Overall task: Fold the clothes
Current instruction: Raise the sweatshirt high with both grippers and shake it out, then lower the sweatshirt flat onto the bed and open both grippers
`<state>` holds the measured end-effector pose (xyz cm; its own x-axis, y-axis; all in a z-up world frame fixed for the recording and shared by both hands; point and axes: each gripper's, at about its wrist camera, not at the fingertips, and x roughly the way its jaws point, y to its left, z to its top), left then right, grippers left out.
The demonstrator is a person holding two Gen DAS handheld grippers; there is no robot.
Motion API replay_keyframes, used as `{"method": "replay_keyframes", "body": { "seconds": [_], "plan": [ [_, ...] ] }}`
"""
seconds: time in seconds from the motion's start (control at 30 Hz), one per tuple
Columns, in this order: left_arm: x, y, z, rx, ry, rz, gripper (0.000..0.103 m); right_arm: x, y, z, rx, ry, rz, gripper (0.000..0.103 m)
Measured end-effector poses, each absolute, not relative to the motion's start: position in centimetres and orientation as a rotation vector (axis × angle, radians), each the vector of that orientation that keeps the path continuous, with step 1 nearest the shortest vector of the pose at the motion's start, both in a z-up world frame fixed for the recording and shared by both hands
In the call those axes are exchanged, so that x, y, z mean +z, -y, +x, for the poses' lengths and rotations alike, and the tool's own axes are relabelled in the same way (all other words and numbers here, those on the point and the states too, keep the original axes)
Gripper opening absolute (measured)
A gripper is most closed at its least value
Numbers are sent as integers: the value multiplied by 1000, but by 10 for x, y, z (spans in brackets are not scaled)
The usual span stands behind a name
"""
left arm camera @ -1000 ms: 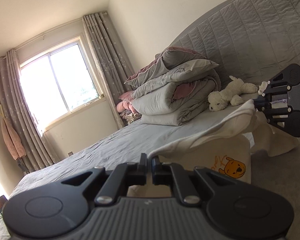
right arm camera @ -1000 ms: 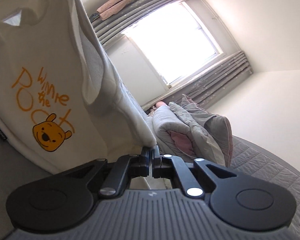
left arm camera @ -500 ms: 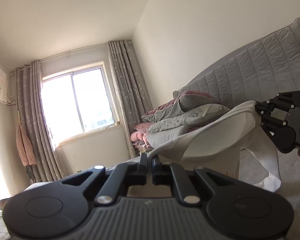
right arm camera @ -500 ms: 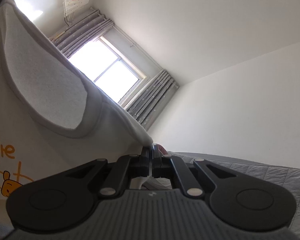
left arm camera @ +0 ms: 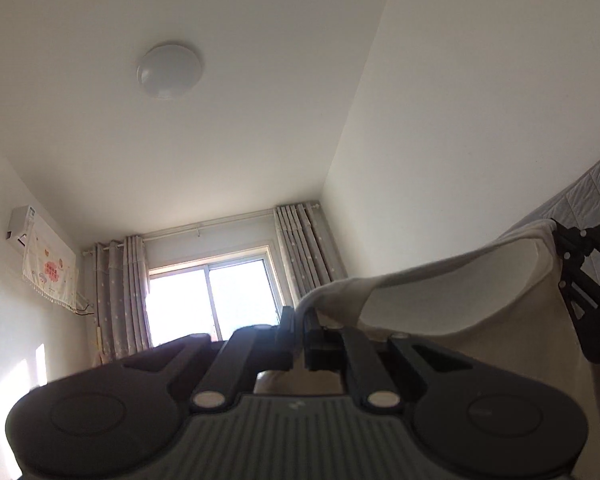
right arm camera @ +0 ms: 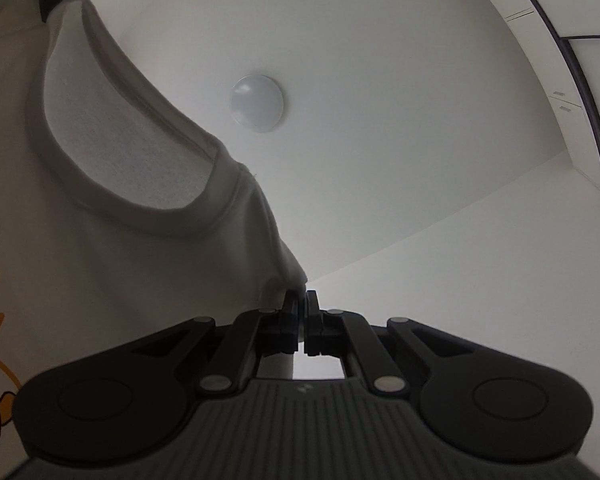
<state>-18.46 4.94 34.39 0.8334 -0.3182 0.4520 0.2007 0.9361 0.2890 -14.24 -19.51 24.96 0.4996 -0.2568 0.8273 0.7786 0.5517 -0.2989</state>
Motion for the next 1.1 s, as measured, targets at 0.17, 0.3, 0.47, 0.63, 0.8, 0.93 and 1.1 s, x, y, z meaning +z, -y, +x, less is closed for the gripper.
{"method": "replay_keyframes", "body": {
  "seconds": [0.17, 0.3, 0.47, 0.63, 0.8, 0.93, 1.1],
  "plan": [
    [363, -33, -182, -190, 591, 277, 4, 275, 200, -139, -723, 896, -743, 1],
    [352, -19, -147, -191, 526, 326, 5, 255, 210, -111, -731, 842, -793, 1],
    [289, 23, -45, -191, 343, 463, 5, 212, 232, -43, -732, 689, -882, 1],
    [212, 71, 73, -186, 137, 615, 5, 176, 258, 61, -712, 461, -947, 1],
    [135, 119, 190, -180, -73, 761, 5, 116, 281, 189, -568, 66, -924, 1],
    [67, 148, 249, -156, -224, 873, 6, 47, 293, 268, -469, -227, -941, 0],
    [42, 154, 283, -101, -369, 827, 9, -5, 308, 298, -466, -369, -999, 1]
  ]
}}
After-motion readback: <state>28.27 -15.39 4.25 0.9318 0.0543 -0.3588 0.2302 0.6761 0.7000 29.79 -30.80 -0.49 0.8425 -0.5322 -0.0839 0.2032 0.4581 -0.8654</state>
